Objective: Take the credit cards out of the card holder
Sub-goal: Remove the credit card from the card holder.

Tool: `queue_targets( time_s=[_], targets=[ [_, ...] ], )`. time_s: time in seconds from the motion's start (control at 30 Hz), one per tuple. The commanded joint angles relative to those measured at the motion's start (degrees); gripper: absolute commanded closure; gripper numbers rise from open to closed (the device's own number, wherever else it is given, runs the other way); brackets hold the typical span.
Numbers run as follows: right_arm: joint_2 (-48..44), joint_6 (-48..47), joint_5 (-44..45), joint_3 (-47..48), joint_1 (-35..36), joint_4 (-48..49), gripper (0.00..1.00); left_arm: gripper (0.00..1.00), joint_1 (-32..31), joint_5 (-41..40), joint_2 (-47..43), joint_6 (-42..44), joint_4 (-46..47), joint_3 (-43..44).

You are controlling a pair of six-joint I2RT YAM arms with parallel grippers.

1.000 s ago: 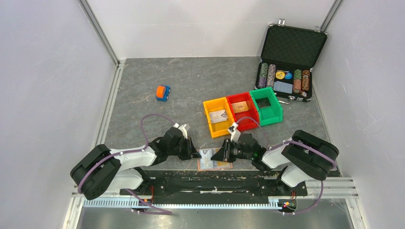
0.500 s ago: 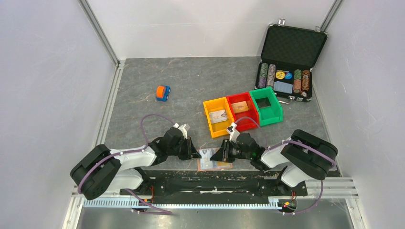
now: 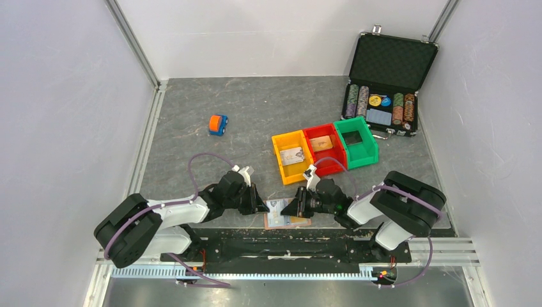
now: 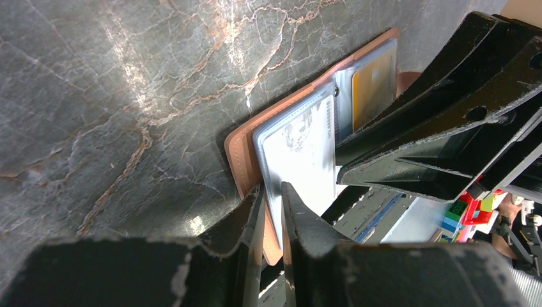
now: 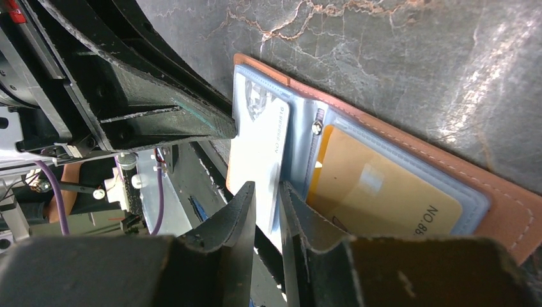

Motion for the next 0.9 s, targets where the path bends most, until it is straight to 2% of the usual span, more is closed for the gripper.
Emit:
queue_targets(
  time_s=[0.0, 0.27, 0.33, 0.47, 0.57, 0.7, 0.87],
  targets=[
    [0.71, -0.12, -0.22, 1.72, 0.30, 0.95, 0.77, 0.77, -0.88, -0.70, 2.12, -0.65, -4.35, -1.95],
    [-2.17, -4.19, 3.05, 4.37, 0.31, -10.60, 0.73, 0.77, -0.88, -0.57, 2.10, -0.61, -4.35, -1.93],
    [-2.28, -4.40, 2.89, 4.59, 0.30, -10.53, 0.73, 0.77, -0.88, -0.56, 2.16, -0.61, -4.35, -1.88],
    [-0.36, -1.18, 0.33, 1.68, 0.32, 1.67, 0.78, 0.77, -0.88, -0.65, 2.50, -0.61, -4.26, -1.86],
    [1.04, 0.23, -0.73, -0.21, 0.30, 11.41, 0.86, 0.77, -0.88, -0.74, 2.79, -0.61, -4.02, -2.03],
    [0.07, -0.24, -0.72, -1.89, -0.03, 15.26, 0.99, 0.77, -0.88, -1.39, 3.65, -0.14, -4.63, -1.98],
    [-0.52, -0.32, -2.81, -3.31, -0.96, 17.20, 0.99, 0.78, -0.88, -2.23, 3.92, 0.26, -5.55, -1.72]
  ],
)
